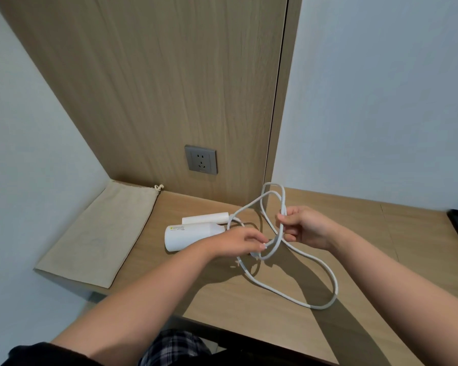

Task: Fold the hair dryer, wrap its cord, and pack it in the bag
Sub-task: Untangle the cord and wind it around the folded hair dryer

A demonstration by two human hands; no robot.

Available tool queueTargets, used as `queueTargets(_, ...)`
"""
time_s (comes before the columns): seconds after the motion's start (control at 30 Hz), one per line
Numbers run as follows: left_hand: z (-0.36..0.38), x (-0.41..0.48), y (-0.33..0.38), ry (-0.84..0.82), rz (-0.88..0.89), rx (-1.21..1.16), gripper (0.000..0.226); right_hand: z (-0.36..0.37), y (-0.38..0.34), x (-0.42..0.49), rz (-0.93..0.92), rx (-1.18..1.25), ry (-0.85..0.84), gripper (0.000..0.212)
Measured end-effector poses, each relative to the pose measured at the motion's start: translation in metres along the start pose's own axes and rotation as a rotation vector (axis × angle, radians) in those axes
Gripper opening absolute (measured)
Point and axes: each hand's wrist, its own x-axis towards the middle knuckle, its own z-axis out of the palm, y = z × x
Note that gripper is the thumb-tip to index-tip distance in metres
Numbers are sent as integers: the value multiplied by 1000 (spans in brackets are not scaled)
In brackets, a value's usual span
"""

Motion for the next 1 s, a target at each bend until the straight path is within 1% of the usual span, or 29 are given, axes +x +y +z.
queueTargets(0.07, 4, 3, -1, -22, 6, 11, 31, -2, -2, 0, 31, 18, -8, 25)
queueTargets(0.13, 4, 6, -1, 48, 39, 83, 24, 0, -4, -1, 37, -72, 7, 25)
queueTargets(0.17, 3, 8, -2, 95, 56, 106, 21, 1, -5, -1, 28, -172, 70, 24)
queueTargets(0.23, -1, 8, -2, 189, 82, 71, 17, 1, -4, 1, -3, -414, 273, 21)
queueTargets(0.27, -4, 7, -2, 225, 90, 38, 15, -1, -3, 2, -22, -527, 344, 22)
queueTargets(0.33, -14, 4, -3, 248, 87, -41, 18, -7, -3, 6, -54, -725, 415, 27)
queueTargets(0.43, -32, -5, -7, 216, 101, -278, 25, -24, -7, 7, -58, -858, 561, 29)
queueTargets(0.47, -39, -10, -9, 201, 117, -372, 26, -33, -9, 7, -64, -884, 631, 27)
queueTargets(0.53, -52, -19, -12, 150, 153, -517, 28, -51, -12, 6, -70, -959, 816, 15)
queueTargets(0.57, -57, -23, -13, 115, 168, -565, 29, -57, -12, 3, -58, -1024, 885, 23)
queueTargets(0.6, -62, -26, -13, 75, 177, -593, 30, -60, -12, 2, -62, -1097, 893, 39)
queueTargets(0.63, -66, -29, -13, 34, 184, -598, 29, -59, -11, 2, -118, -1146, 850, 54)
queueTargets(0.67, -69, -31, -11, -13, 194, -582, 28, -52, -13, 1, -212, -1162, 760, 64)
queueTargets(0.7, -71, -32, -8, -59, 206, -548, 26, -41, -15, -1, -312, -1120, 631, 69)
queueTargets(0.73, -71, -33, -4, -102, 216, -506, 25, -26, -20, -5, -373, -1027, 485, 71)
queueTargets(0.77, -71, -32, 0, -137, 223, -460, 24, -12, -24, -8, -385, -924, 330, 69)
queueTargets(0.8, -69, -31, 5, -164, 223, -413, 23, -2, -26, -9, -362, -851, 195, 64)
queueTargets(0.83, -68, -29, 8, -176, 214, -362, 22, 4, -28, -7, -327, -841, 105, 56)
queueTargets(0.87, -65, -28, 12, -176, 198, -311, 21, 8, -29, -5, -301, -851, 77, 46)
queueTargets(0.9, -63, -25, 13, -156, 173, -271, 22, 10, -32, -3, -284, -809, 91, 39)
queueTargets(0.93, -59, -23, 15, -111, 147, -250, 22, 8, -33, -2, -259, -702, 121, 34)
queueTargets(0.97, -55, -18, 14, -23, 119, -238, 22, 5, -34, -2, -247, -542, 146, 32)
queueTargets(1.0, -50, -12, 10, 111, 86, -225, 20, 2, -34, -4, -241, -414, 173, 30)
